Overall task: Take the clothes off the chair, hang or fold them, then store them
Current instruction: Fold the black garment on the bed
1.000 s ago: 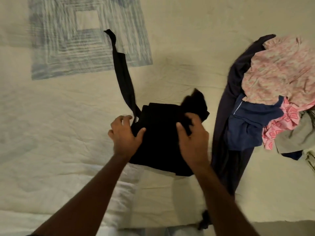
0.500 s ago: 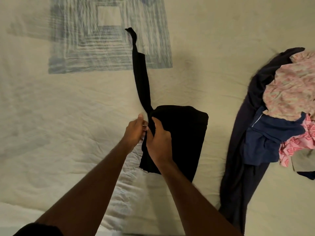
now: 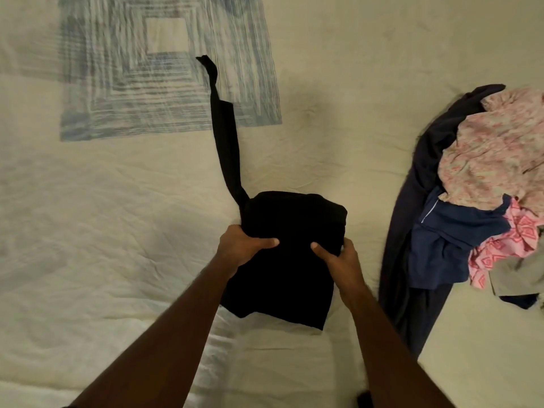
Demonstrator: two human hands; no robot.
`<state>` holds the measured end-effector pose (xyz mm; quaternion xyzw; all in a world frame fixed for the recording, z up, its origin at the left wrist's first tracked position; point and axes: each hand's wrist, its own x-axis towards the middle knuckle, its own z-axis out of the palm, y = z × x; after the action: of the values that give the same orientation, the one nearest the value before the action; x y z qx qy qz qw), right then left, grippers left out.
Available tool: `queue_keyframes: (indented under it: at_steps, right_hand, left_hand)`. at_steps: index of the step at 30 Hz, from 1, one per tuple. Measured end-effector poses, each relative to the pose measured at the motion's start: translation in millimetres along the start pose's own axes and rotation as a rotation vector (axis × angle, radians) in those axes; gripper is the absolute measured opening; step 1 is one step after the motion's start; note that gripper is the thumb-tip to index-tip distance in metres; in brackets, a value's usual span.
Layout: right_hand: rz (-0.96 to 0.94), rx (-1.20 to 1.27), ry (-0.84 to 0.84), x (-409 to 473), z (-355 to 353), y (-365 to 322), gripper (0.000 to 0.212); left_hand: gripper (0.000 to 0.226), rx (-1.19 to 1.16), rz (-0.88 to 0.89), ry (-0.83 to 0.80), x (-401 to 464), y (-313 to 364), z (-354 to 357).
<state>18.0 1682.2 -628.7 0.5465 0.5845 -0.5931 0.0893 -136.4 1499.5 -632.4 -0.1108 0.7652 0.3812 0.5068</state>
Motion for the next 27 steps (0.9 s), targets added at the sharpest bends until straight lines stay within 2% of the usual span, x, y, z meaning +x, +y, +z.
queue_keyframes:
  at_steps: [3, 7, 8, 11, 14, 16, 18, 20, 22, 24, 27]
  right_hand:
    - [-0.158, -0.012, -0.093, 2.2, 2.1, -1.6, 0.050]
    - [-0.214, 0.075, -0.091, 10.4, 11.3, -21.9, 0.038]
    - [-0.227, 0.099, -0.090, 13.7, 14.4, -30.5, 0.036]
    - [-0.333, 0.104, -0.090, 25.8, 29.3, -71.3, 0.039]
    - [-0.484, 0.102, -0.120, 46.8, 57.6, -133.4, 0.041]
    - [-0.559, 0.097, -0.147, 64.0, 82.2, -179.1, 0.040]
    - [-0.604, 0.100, -0.180, 83.5, 109.8, -224.8, 0.038]
    - [-0.602, 0.096, -0.193, 104.8, 136.6, -264.8, 0.034]
    - [-0.574, 0.018, -0.129, 122.9, 158.4, -294.0, 0.035]
    - [-0.522, -0.172, -0.070, 134.7, 173.8, -305.8, 0.045]
    - [-0.472, -0.575, -0.109, 137.9, 184.6, -296.8, 0.074]
  left_hand:
    - [0.097, 0.010, 0.028, -0.057, 1.1, 1.2, 3.6]
    - [0.105, -0.065, 0.092, -0.079, 4.1, 4.8, -18.5]
    - [0.101, -0.064, 0.114, -0.057, 3.6, 8.5, -26.6]
    - [0.075, -0.116, 0.200, 0.018, 11.0, 32.3, -56.9]
    - [0.039, -0.192, 0.312, 0.141, 24.9, 74.3, -97.9]
    - [0.027, -0.212, 0.387, 0.220, 35.2, 107.5, -132.4]
    - [0.032, -0.190, 0.444, 0.295, 46.5, 139.2, -173.6]
    - [0.058, -0.142, 0.470, 0.385, 56.7, 164.3, -211.1]
    - [0.083, -0.052, 0.441, 0.468, 65.6, 176.9, -234.2]
    - [0.096, 0.100, 0.385, 0.534, 74.1, 177.8, -241.0]
    - [0.094, 0.271, 0.327, 0.513, 86.7, 159.6, -228.2]
